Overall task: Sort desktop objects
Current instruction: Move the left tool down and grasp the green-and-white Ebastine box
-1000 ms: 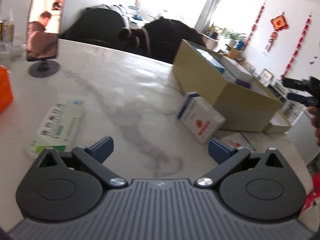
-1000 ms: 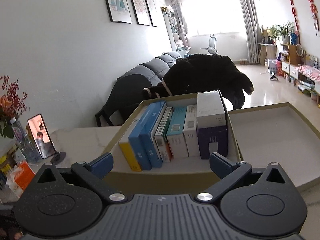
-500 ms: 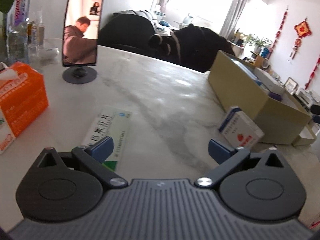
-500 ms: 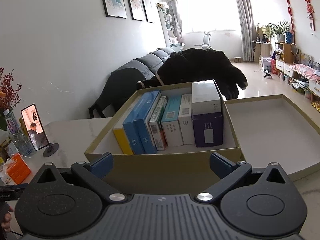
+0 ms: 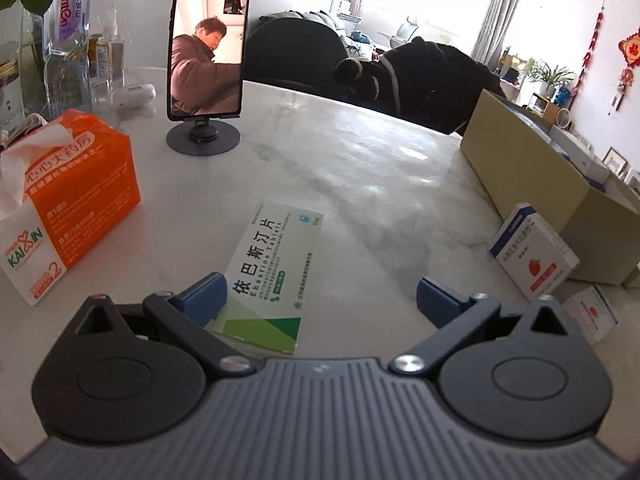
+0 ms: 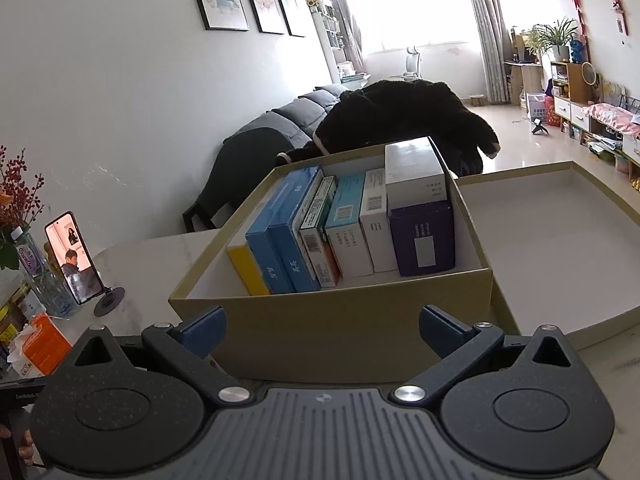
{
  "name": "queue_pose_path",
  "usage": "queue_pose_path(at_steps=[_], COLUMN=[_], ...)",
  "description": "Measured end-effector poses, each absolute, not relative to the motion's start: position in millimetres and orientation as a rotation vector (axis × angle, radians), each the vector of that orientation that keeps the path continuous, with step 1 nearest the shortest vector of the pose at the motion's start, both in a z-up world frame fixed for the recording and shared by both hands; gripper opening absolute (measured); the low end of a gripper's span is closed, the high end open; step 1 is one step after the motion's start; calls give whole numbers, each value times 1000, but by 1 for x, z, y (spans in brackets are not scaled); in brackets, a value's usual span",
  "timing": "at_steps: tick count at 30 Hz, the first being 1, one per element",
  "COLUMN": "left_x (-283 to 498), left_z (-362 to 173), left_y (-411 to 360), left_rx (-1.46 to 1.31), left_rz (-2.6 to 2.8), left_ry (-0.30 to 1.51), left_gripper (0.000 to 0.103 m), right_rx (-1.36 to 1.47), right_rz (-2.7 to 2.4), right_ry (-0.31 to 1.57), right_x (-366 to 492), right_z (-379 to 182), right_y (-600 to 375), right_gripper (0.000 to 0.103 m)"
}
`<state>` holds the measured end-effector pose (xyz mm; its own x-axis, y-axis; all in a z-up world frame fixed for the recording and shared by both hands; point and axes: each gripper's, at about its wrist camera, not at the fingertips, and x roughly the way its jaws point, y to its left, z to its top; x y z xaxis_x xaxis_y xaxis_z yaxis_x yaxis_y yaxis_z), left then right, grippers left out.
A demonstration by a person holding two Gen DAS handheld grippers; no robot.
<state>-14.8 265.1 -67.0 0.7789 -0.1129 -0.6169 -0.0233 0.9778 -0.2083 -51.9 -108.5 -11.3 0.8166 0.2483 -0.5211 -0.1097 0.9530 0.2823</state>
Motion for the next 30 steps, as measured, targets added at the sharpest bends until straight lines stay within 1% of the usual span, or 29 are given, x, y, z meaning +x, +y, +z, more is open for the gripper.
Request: queue_pose_path(at_steps=[13,21,23,26,28,30], left_x=[-10,-5,-3,0,1,1], left_z=[-68,-62,-62,-66,-68,-69], left_y=[263,267,268,269,269,269], left_rx=[-198,-137,-136,-146,-148,-139], left_rz=[-82,-60,-54,-45,-33,-23], left_ry=[677,671,675,687,689,688], left_gripper=[102,102,101,91,86,84], right_rx=[245,276,283,292,297,307], right_rz=[202,236,242,254,268,288], right_ry=[614,630,631,622,612,605], right_x=[-52,-52,-53,-55,-57,-59], right_z=[-19,-22,-23,-22,-22,-21], right_y=[-99,-96,-96,-95,-95,-96], right_gripper=[103,103,103,103,103,103])
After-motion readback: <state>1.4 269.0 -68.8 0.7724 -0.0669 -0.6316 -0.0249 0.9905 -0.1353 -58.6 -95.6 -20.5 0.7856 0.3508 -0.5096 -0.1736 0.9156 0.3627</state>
